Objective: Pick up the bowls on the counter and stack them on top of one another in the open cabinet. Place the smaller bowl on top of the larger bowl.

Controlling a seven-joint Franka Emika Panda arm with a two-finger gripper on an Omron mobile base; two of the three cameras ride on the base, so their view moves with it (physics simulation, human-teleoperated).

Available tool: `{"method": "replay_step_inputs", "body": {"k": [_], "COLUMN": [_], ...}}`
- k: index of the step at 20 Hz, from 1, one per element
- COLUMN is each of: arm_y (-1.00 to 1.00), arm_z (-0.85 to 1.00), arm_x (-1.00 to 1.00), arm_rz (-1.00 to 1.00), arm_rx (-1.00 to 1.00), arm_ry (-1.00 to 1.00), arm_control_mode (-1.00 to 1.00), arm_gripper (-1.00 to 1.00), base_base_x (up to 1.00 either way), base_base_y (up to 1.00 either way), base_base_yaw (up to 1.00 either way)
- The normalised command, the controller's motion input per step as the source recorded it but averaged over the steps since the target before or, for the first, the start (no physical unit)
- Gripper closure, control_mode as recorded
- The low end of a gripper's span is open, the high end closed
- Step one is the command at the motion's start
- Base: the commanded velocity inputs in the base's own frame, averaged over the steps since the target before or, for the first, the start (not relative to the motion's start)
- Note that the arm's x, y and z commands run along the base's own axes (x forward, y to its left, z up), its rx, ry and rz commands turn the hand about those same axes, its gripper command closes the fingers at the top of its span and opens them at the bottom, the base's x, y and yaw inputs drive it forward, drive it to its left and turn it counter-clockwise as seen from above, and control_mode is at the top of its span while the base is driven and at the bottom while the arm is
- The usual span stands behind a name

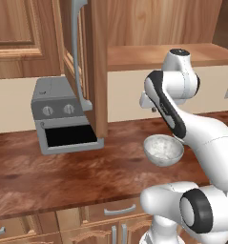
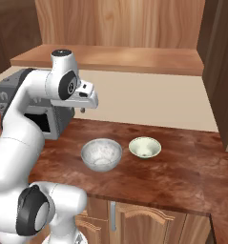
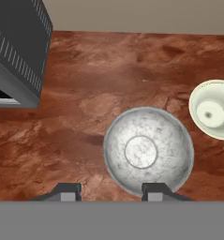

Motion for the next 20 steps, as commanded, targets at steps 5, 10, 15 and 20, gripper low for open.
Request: {"method": "replay_step_inputs", "body": {"k": [5,10,15,20], "arm_y": [-0.12,-0.33,-0.50,-0.60], "arm_z": [0.00,0.00,0.00,-0.03], "arm_x": [-0.15,-0.22,-0.10,-0.01], "arm_rz": [0.00,-0.04,-0.13,-0.18], "arm_rx": [0.01,0.04,0.06,0.03], "arm_ry": [-0.03,-0.06,-0.07,-0.01], "arm_control_mode": [-1.00,-1.00,-1.00,-1.00], "arm_gripper": [-1.00,-1.00,-1.00,-1.00], "base_base_x": [0.00,0.00,0.00,0.00], "base_base_y": [0.00,0.00,0.00,0.00], "base_base_yaw": [0.00,0.00,0.00,0.00]}}
